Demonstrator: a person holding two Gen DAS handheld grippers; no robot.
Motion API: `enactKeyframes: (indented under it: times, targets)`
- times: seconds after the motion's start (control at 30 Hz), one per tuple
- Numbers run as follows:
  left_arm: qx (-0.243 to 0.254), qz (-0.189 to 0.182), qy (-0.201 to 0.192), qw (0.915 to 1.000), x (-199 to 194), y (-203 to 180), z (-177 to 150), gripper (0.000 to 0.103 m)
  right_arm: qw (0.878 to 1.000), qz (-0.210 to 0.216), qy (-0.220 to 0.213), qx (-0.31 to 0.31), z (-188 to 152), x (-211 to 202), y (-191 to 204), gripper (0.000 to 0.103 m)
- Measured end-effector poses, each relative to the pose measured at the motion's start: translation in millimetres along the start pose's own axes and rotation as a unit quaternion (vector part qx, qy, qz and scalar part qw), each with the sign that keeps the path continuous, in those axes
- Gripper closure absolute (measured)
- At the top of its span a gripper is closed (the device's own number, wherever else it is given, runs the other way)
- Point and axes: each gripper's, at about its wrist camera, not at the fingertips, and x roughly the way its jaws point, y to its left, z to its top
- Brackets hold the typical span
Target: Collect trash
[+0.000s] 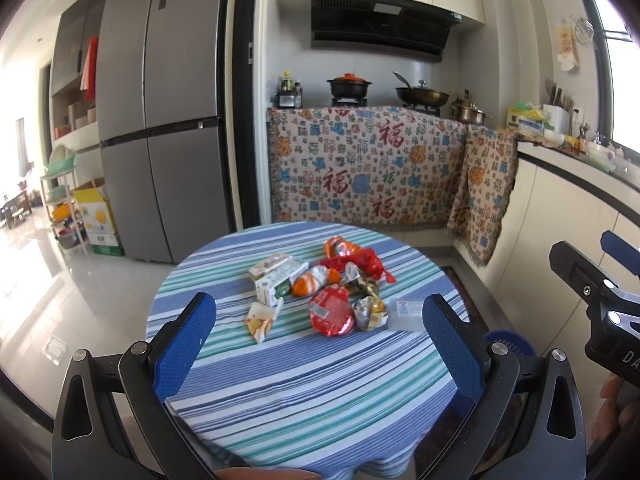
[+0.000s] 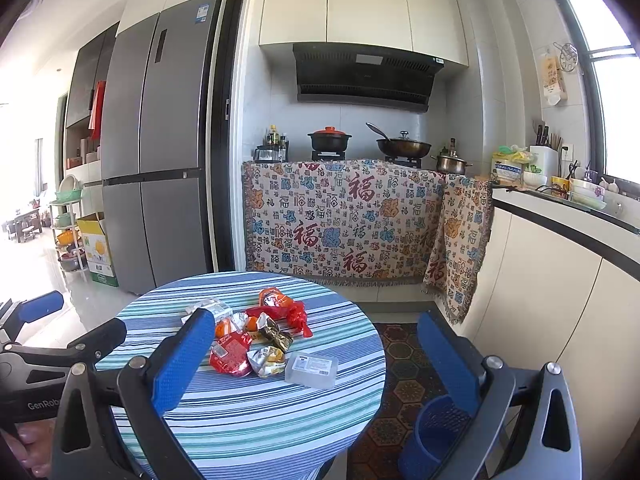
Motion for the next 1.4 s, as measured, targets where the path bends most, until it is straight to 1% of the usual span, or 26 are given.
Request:
enactKeyframes:
  times: [0.9, 1.07, 1.2, 1.3, 1.4]
  targets:
    - [-0.001, 0.002, 0.007, 1.0000, 6, 2, -9, 0.000, 1.000, -0.006, 0.017, 0.000, 1, 7, -3, 0.000]
    - [-0.003, 0.005, 0.014, 0.9999, 18, 5, -16, 0.000, 1.000, -0.009, 0.023, 0.001, -1, 13, -4, 0.000]
    - [-0.010, 0.001, 0.026, 0.9996, 30, 14, -23, 0.000, 0.999, -0.012, 0.032, 0.003, -8, 24, -8, 0.000]
    - [-0.021, -0.009, 0.048, 0.9986, 52, 28, -35, 0.000, 0.999, -0.019, 0.044, 0.010, -19, 37, -13, 0.000]
    - [-0.031, -0.006, 0.073, 0.9968, 75, 38, -49, 0.000, 0.997, -0.018, 0.064, 0.024, -34, 55, -20, 0.000]
